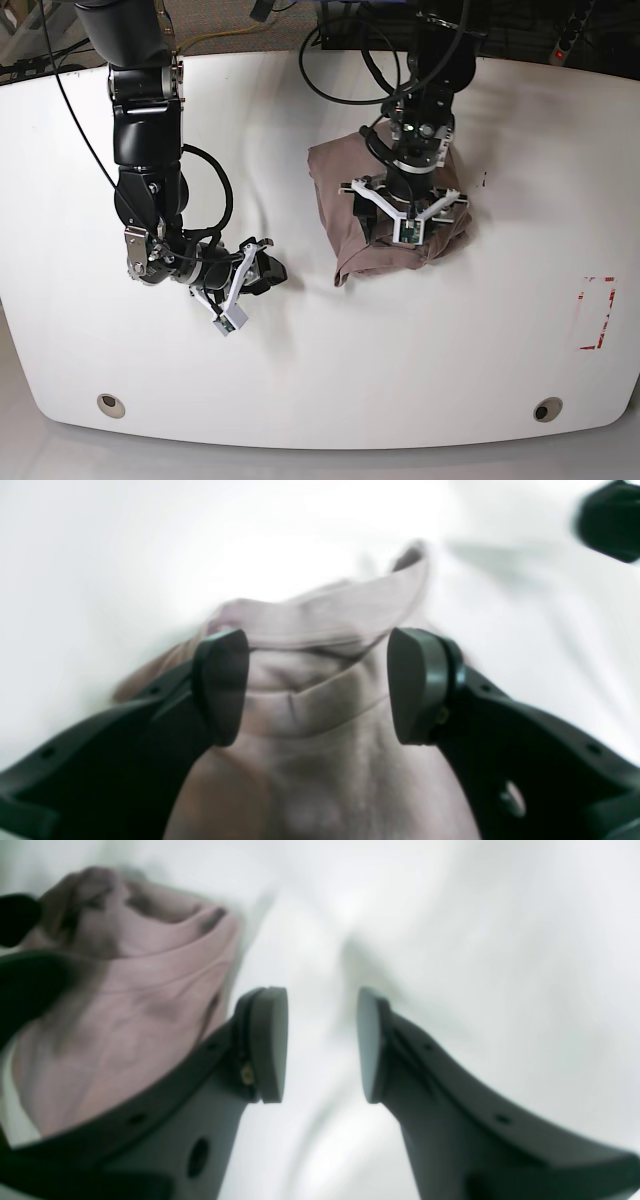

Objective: Fold the T-shirt properly
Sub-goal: 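Grasp the folded shirt from above with the left gripper, then carry the folded shirt with the left gripper to the table's edge and release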

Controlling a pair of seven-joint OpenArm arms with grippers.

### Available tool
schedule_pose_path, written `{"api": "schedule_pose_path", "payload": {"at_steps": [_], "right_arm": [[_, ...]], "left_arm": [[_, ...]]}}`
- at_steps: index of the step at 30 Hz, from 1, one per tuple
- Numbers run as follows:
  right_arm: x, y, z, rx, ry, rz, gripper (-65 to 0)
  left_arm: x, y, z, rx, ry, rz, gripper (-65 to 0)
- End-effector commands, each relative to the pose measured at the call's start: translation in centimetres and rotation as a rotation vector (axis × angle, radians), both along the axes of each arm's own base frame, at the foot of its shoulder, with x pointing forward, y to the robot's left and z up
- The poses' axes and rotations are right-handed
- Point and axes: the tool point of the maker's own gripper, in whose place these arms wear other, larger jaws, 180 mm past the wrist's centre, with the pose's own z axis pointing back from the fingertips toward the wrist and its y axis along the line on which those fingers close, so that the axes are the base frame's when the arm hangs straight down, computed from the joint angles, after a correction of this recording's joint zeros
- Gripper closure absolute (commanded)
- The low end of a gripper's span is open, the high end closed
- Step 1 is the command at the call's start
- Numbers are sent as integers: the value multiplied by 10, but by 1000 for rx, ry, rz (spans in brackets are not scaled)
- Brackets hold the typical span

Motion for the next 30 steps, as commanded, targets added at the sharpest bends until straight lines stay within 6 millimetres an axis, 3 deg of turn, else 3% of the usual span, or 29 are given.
{"api": "schedule_pose_path", "payload": {"at_steps": [1, 9, 12, 20, 24, 26, 28, 30], "right_arm": [[16, -1, 23, 24, -68, -6, -209], [15, 0, 24, 24, -69, -4, -209], [15, 0, 24, 24, -69, -2, -209], [14, 0, 22, 24, -66, -4, -209], [12, 0, 19, 24, -58, -4, -209], [11, 0, 19, 24, -58, -4, -209], [11, 0, 18, 24, -57, -4, -209], [11, 0, 18, 25, -57, -5, -209]], "left_arm": [[2, -9, 4, 54, -78, 17, -408], [-21, -14, -16, 244, -198, 49, -410], [-33, -8, -44, 293, -146, 67, -410], [-36, 1, -88, 352, -51, 38, -410], [-35, 37, -99, 401, -16, 35, -410], [-40, 56, -116, 391, 74, 9, -410], [-35, 76, -119, 383, 113, 12, -410], [-28, 109, -114, 374, 143, 8, -410]]}}
